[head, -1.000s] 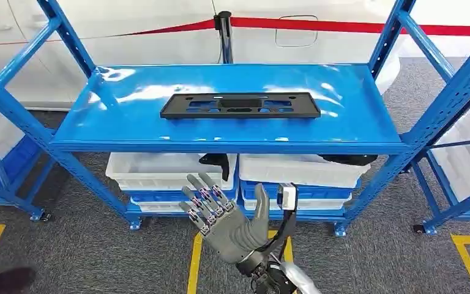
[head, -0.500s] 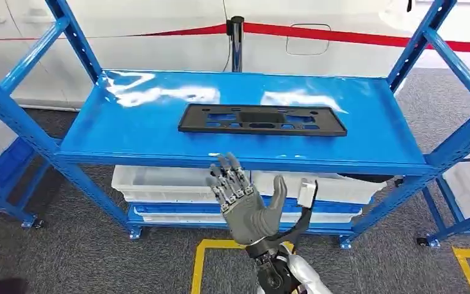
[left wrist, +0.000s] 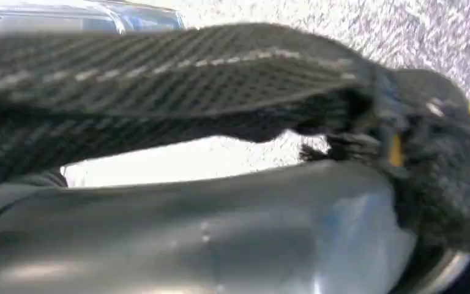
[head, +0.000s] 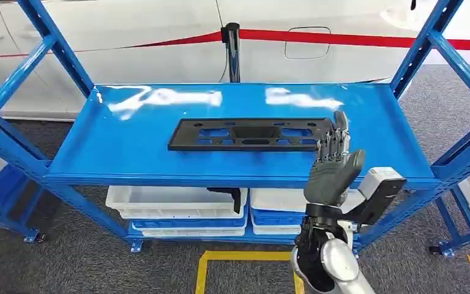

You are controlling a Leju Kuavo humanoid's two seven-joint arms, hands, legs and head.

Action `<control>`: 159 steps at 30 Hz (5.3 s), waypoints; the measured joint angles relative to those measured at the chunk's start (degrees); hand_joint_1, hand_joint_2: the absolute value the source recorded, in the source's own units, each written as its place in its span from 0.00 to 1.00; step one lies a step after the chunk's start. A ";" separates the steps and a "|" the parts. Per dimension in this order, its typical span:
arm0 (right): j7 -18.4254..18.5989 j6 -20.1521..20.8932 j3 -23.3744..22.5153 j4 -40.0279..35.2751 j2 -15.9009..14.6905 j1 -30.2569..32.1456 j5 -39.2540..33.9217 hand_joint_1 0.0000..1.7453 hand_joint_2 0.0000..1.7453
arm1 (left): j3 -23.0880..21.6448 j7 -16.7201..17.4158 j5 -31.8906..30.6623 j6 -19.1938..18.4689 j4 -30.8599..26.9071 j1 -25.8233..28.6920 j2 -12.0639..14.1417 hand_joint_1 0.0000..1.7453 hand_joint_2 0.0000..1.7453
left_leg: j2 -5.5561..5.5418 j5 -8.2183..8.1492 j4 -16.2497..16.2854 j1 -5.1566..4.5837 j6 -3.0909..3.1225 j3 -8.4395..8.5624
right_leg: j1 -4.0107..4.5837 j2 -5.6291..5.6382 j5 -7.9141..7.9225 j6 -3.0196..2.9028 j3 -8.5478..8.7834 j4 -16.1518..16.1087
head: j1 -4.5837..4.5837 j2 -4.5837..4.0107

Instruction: Take the parts from the cabinet and place them on the table.

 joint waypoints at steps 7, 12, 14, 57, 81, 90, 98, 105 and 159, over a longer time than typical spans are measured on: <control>1.74 -0.52 -2.86 -3.32 -0.57 0.53 6.83 0.00 0.00 | -0.02 0.13 -0.26 -0.09 0.02 0.07 0.17 0.00 0.00 | 0.17 11.19 -17.08 -0.61 1.12 4.58 | -0.42 0.17 -2.63 2.00 2.65 -0.13 | 0.00 0.00; 5.05 -0.57 -4.68 -6.23 -0.57 0.86 19.10 0.00 1.00 | -0.22 0.09 -1.14 -0.55 0.02 0.05 0.18 0.00 0.00 | 0.16 10.65 -18.31 -0.33 3.10 6.67 | -0.51 -0.30 -6.31 3.19 0.53 6.03 | 0.18 0.00; 6.65 -0.57 -4.59 -6.43 -0.57 1.37 21.56 0.00 1.00 | -0.35 0.09 -1.14 -0.63 0.02 0.07 0.15 0.00 0.00 | 0.22 9.95 -18.30 -0.39 3.44 7.39 | -0.53 -0.31 -8.92 3.39 -5.08 15.18 | 0.17 0.00; 33.15 37.80 12.26 -0.75 -16.09 -7.72 44.47 0.00 1.00 | -0.68 -1.51 -3.08 -1.20 0.15 -0.88 1.09 0.00 1.00 | -0.18 8.04 -17.85 -0.07 2.93 8.85 | -1.20 0.00 0.70 2.95 -1.64 0.91 | 0.13 0.00; 29.81 38.55 14.86 -10.52 -25.44 -7.75 47.07 0.00 1.00 | -0.61 -1.51 -3.83 -1.66 0.13 -2.61 1.62 0.00 1.00 | -0.18 8.05 -18.43 -0.18 0.40 9.08 | -1.14 -0.16 0.49 2.44 -1.42 0.86 | 0.13 0.00; 30.40 38.01 15.15 -11.24 -24.61 -6.94 49.66 0.00 1.00 | -0.61 -1.46 -3.87 -1.68 0.13 -2.72 1.62 0.00 1.00 | -0.18 8.02 -18.44 -0.17 0.44 9.07 | -1.14 -0.16 0.48 2.44 -1.41 0.86 | 0.13 0.00; 32.24 36.44 18.08 -10.34 -20.96 -4.54 59.52 0.00 1.00 | -0.61 -0.96 -4.77 -1.81 0.13 -2.63 1.62 0.00 1.00 | -0.19 8.01 -18.45 -0.16 0.45 9.07 | -1.12 -0.17 0.48 2.43 -1.39 0.86 | 0.13 0.00; 32.50 36.63 19.82 -8.44 -19.52 -4.16 60.72 0.00 1.00 | -0.61 -0.74 -5.09 -2.03 0.13 -2.69 1.62 0.00 1.00 | -0.19 8.01 -18.45 -0.16 0.45 9.08 | -1.12 -0.17 0.47 2.43 -1.39 0.86 | 0.13 0.00; 40.21 8.61 19.21 18.36 -8.24 -1.52 101.33 0.00 1.00 | -0.61 -0.31 -7.10 -1.73 0.13 -2.90 1.51 0.00 1.00 | -0.18 8.02 -18.44 -0.16 0.44 9.16 | -1.12 -0.15 0.48 2.43 -1.38 0.86 | 0.13 0.00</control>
